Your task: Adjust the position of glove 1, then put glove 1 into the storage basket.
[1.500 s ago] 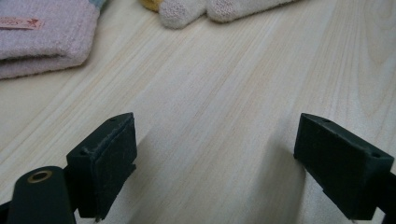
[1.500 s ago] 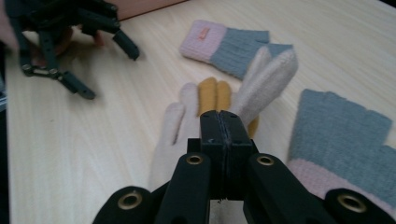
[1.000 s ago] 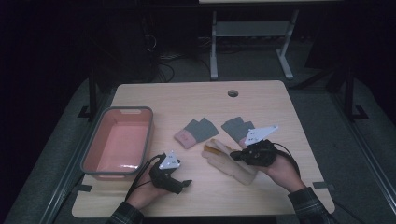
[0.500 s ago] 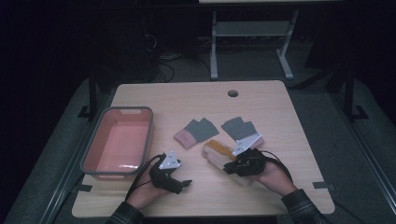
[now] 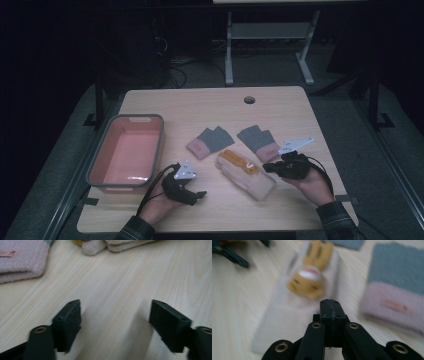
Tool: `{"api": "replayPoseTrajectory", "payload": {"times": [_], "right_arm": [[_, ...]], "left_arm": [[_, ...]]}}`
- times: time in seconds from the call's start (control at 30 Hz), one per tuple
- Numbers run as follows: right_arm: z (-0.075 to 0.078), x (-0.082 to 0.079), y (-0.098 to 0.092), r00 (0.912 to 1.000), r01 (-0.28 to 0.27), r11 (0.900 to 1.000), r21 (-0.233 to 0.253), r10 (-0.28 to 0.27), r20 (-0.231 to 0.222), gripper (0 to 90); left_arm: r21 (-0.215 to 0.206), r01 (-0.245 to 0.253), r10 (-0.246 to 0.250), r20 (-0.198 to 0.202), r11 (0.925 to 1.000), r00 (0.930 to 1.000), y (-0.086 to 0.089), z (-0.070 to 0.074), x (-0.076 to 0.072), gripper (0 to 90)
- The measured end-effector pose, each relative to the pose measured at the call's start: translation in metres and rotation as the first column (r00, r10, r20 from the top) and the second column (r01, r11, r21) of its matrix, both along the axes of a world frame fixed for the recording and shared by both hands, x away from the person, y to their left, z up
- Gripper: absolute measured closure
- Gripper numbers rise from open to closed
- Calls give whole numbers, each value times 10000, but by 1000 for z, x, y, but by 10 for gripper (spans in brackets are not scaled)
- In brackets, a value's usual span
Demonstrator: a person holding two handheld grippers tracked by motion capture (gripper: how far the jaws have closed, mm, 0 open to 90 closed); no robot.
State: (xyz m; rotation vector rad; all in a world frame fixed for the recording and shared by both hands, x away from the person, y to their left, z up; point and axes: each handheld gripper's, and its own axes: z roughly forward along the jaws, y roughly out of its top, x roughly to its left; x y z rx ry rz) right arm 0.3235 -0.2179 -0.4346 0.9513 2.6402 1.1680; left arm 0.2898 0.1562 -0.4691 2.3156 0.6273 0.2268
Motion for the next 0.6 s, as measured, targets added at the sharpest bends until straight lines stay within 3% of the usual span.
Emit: {"api": "replayPoseTrajectory", "payload": {"times": [0.07, 0.17, 0.27, 0.3, 0.43, 0.6], "right_arm": [[-8, 2, -7, 9997, 188, 9997, -165, -191, -167, 900], [-16, 6, -11, 9990, 325, 9989, -351, -335, -284, 900], [-21, 8, -10, 9992, 174, 9987, -478, -191, -365, 900], [-22, 8, -10, 9989, 80, 9987, -508, -103, -454, 900], [-22, 6, -7, 9991, -209, 9982, -568, 188, -382, 900], [-25, 7, -6, 9978, -425, 9967, -694, 388, -538, 900]], "left_arm": [[12, 58, -58, -85, 10000, 9999, -2, 1, 0, 292], [-180, 96, -102, -301, 9998, 9995, -5, 5, 2, 415], [-391, 151, -172, -535, 9991, 9984, -10, 10, 4, 576], [-694, 102, -157, -798, 9975, 9967, -13, 11, 5, 645], [-606, 453, -503, -830, 9971, 9953, -28, 17, 9, 876], [-397, 776, -808, -862, 9962, 9930, -53, 16, 14, 895]]}}
